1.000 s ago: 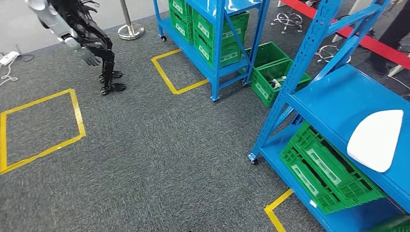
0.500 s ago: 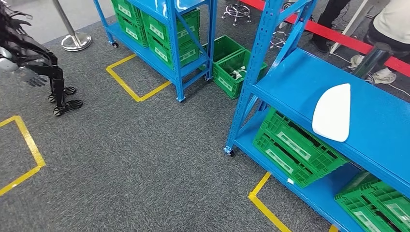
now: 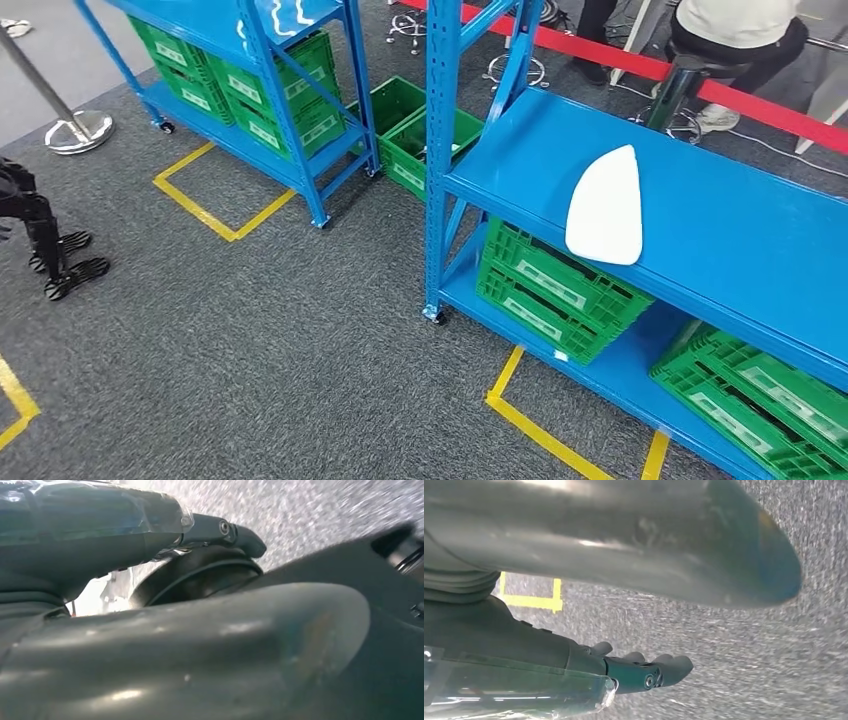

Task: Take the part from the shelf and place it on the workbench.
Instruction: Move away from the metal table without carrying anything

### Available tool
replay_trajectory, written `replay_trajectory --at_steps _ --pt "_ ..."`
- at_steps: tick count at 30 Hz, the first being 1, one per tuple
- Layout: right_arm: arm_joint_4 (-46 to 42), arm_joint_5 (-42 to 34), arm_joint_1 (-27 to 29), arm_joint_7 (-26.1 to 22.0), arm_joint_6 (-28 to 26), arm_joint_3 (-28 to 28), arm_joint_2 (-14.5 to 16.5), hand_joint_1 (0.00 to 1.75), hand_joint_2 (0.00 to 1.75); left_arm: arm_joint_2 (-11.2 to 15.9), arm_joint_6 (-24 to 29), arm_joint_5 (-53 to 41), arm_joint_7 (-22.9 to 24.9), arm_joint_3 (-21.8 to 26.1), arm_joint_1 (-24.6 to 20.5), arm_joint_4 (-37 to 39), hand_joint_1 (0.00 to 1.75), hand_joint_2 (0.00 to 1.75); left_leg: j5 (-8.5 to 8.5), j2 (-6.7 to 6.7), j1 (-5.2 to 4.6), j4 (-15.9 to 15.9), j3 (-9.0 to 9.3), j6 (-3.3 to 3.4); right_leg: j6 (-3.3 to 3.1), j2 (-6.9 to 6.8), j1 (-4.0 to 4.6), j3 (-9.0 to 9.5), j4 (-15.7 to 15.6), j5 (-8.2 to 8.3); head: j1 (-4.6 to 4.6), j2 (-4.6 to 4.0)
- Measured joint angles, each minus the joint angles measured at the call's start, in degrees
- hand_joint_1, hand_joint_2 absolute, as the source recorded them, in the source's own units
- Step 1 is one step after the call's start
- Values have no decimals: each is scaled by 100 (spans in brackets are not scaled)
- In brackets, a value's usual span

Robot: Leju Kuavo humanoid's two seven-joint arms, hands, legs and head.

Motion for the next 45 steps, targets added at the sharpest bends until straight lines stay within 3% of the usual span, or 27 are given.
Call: replay_trajectory --at_steps 2,4,6,8,10,12,13,14,16,17,19,21,22,24,25,27,28,29,32,33,35,38,39,42,45 --pt "-1 -1 -5 16 -1 10 4 0 0 2 -1 -7 -4 0 1 1 0 0 349 -324 25 -625 236 51 43 159 -11 20 28 -49 1 0" --pt "-1 -2 -13 20 -2 22 6 0 0 4 -4 -17 -9 -1 4 1 0 0 352 -518 28 -876 351 96 116 303 -43 -17 41 -63 -4 0" --pt "1 0 -10 23 -2 44 6 0 0 -1 -7 -25 20 -1 2 1 0 0 329 -368 22 -968 409 142 193 418 -68 -49 26 -56 -8 0" --pt "1 4 -13 24 -1 61 11 0 0 -14 -7 -30 52 -1 2 0 0 0 331 -161 37 -1047 481 201 259 204 -56 -134 190 -166 5 0" --pt "-3 12 -41 24 1 64 13 0 0 -25 -8 -32 52 0 16 0 0 0 298 80 29 -1081 550 247 319 -164 -51 -444 789 -462 18 0" --pt "-5 21 -44 24 2 66 11 0 0 -26 -9 -31 54 0 29 0 0 0 243 311 16 -1081 597 261 370 -309 -74 -820 1456 -673 19 0" --pt "-5 24 -25 24 2 69 11 0 0 -26 -9 -31 55 0 29 0 0 0 214 405 15 -1080 624 255 386 -338 -87 -898 1569 -633 19 0" --pt "-4 28 1 24 2 73 10 0 0 -28 -9 -32 57 0 25 0 0 0 184 478 16 -1080 657 244 393 -361 -97 -863 1458 -481 20 0" --pt "-4 31 36 24 3 85 1 0 0 -40 -9 -38 57 0 11 0 0 0 122 594 17 -1083 734 205 369 -492 -98 -539 766 -53 20 0" --pt "-4 32 36 24 4 91 -4 0 0 -48 -9 -45 56 0 0 -1 0 0 90 640 7 -1081 766 176 338 -598 -74 -372 423 77 20 0" --pt "-4 28 26 27 10 99 -10 0 0 -60 -6 -67 55 -1 -18 -1 0 0 47 721 -13 -1090 804 114 264 -741 -20 -215 104 110 19 0" --pt "-3 16 32 60 15 105 -16 0 0 -66 8 -88 55 -2 -28 -2 0 0 21 795 -14 -1121 850 51 192 -686 1 -208 75 85 18 0" --pt "-2 8 44 86 14 107 -20 0 0 -69 20 -95 56 -2 -33 -3 0 0 -23 691 -2 -1108 874 17 160 -637 -7 -191 47 88 15 0" --pt "-2 -6 32 125 11 113 -24 0 0 -74 41 -104 52 -2 -34 -5 0 0 -246 329 16 -778 753 -27 91 -528 -37 -154 -9 104 5 0" --pt "-2 -7 19 131 9 116 -24 0 0 -73 46 -105 50 -2 -27 -4 0 0 -414 135 20 -430 588 -32 66 -466 -43 -146 -19 105 -3 0" --pt "-2 -7 -12 136 9 124 -28 0 0 -66 46 -104 49 -2 2 -1 0 0 -656 65 15 308 148 -22 31 -312 -32 -138 -15 90 -15 0" --pt "-1 -7 -13 143 9 127 -30 0 0 -63 46 -103 50 -2 15 0 0 0 -630 70 13 480 -4 -16 24 -228 -25 -124 -10 78 -15 0" --pt "0 -7 -9 152 9 132 -32 0 0 -61 45 -103 50 -2 23 0 0 0 -479 66 11 444 -62 -4 24 -142 -21 -104 -4 62 -14 0" --pt "-1 44 -5 202 11 151 -35 0 0 -57 42 -107 50 -2 31 2 0 0 244 -54 7 -452 174 60 64 70 -13 -30 31 -11 -15 0" --pt "-3 92 -7 240 26 169 -37 0 0 -57 35 -115 46 -2 23 3 0 0 342 -87 5 -697 262 86 90 119 -9 -31 50 -31 -16 0" --pt "-1 206 5 367 92 222 -51 0 0 -61 16 -138 43 -2 2 4 0 0 335 -91 0 -867 322 109 106 167 -3 -56 83 -58 -15 0" --pt "2 298 17 474 180 318 -57 0 131 -68 8 -150 63 -2 -9 4 0 0 315 -89 -12 -902 341 128 90 160 -20 -44 56 -63 -12 0" --pt "1 309 13 487 190 350 -51 0 175 -70 8 -150 66 -2 -11 4 0 44 310 -87 -17 -902 345 138 91 160 -23 -35 42 -63 -12 0" --pt "1 331 8 553 179 417 -49 0 175 -73 25 -113 66 -2 -11 6 0 175 294 -80 -23 -902 356 165 105 160 -26 -4 6 -64 -13 0" --pt "1 319 8 649 128 510 -50 0 175 -61 73 -25 66 -1 3 15 0 175 280 -70 -34 -901 367 189 145 161 -34 12 -10 -69 -13 0"
